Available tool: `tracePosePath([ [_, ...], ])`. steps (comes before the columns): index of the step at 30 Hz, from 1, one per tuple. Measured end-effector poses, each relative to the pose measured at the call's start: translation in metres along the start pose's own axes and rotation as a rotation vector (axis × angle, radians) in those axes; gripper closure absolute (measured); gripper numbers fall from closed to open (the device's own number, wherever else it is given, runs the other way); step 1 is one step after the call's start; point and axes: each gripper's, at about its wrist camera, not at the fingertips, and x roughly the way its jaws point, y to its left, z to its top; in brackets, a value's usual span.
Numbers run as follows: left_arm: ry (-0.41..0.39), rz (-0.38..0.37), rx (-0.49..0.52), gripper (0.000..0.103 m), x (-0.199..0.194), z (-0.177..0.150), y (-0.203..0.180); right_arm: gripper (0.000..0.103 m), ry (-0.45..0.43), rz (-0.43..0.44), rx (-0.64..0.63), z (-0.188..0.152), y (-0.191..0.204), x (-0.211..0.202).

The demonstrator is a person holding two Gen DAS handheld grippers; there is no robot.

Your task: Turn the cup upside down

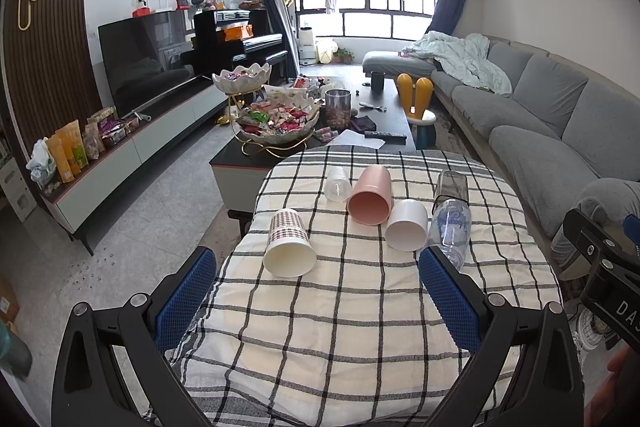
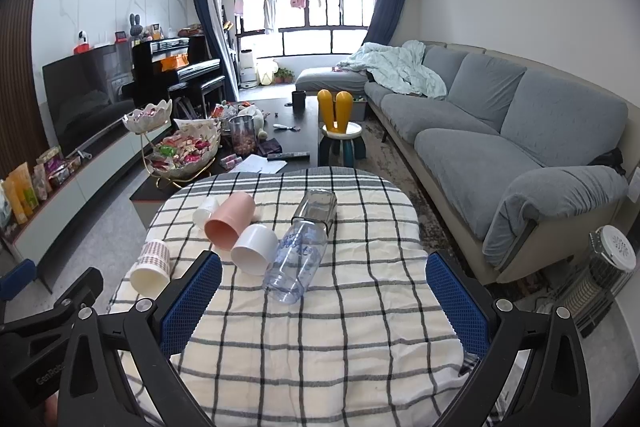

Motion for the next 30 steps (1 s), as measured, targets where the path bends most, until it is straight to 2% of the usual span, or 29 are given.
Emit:
tracePosePath([
  [5,0.006,-0.001,0.000,0.000,0.004,-0.003,-0.001,0.000,0.000,0.000,-0.003,0.003,0.001,0.000],
  [17,0.028,0.010,-0.019,0.000,0.018,-0.001,0.012,0.000,0.013,0.008,-0.017,-0.016,0.011,0.024],
  [30,0.062,0.035,-0.041,0.000,0.042,0.003,0.027,0.000,0.043,0.019,-0.043,0.002,0.029,0.044],
])
